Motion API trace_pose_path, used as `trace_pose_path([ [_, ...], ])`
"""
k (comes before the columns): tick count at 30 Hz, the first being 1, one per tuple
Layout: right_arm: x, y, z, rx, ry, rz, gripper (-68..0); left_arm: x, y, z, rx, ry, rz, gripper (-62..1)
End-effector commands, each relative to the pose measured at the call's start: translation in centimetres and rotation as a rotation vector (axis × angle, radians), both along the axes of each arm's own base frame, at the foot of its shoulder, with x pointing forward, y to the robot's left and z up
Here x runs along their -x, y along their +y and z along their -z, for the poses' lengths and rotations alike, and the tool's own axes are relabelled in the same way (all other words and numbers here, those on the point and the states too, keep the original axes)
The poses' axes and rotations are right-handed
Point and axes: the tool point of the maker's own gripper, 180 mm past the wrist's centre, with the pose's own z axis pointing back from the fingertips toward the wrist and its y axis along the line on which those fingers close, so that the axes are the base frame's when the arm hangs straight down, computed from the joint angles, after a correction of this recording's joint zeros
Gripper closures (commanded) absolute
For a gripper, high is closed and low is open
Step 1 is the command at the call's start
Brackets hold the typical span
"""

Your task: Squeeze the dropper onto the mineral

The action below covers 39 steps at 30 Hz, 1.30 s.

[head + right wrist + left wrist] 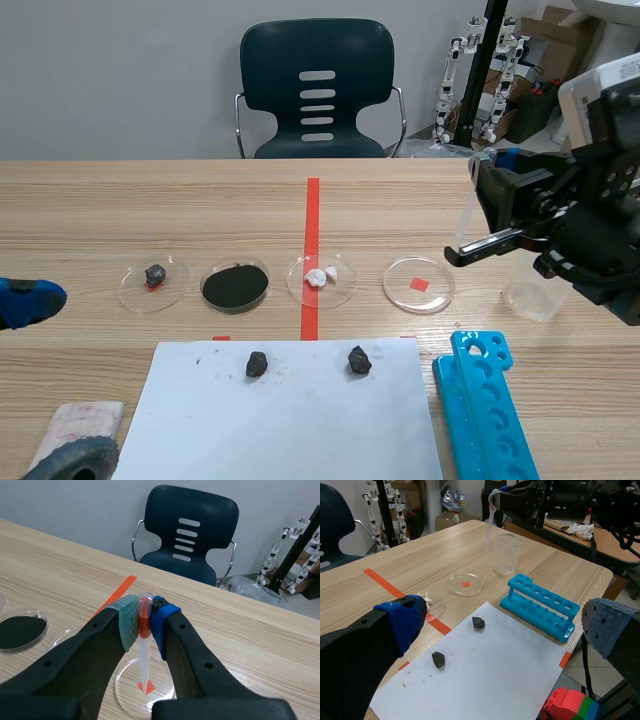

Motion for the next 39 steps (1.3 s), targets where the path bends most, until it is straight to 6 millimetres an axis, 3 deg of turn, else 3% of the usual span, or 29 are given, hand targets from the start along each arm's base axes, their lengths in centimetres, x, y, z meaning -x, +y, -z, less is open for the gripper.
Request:
trace_pose_path([
  [1, -0.2, 0.0, -1.3, -0.009, -0.042, -0.004, -6.6, 0.1, -0.2, -0.6, 0.033, -0.006, -0.003, -62.3],
  [24, -0.3, 0.0, -1.7, -0.013, -0.056, -0.006, -6.6, 0.1, -0.2, -0.6, 0.033, -0.006, -0.003, -62.3],
  [39, -2.8, 0.9, -5.1, -0.032, -0.133, -0.028, -6.6, 0.1, -0.2, -0.6, 0.034, -0.006, -0.003, -62.3],
])
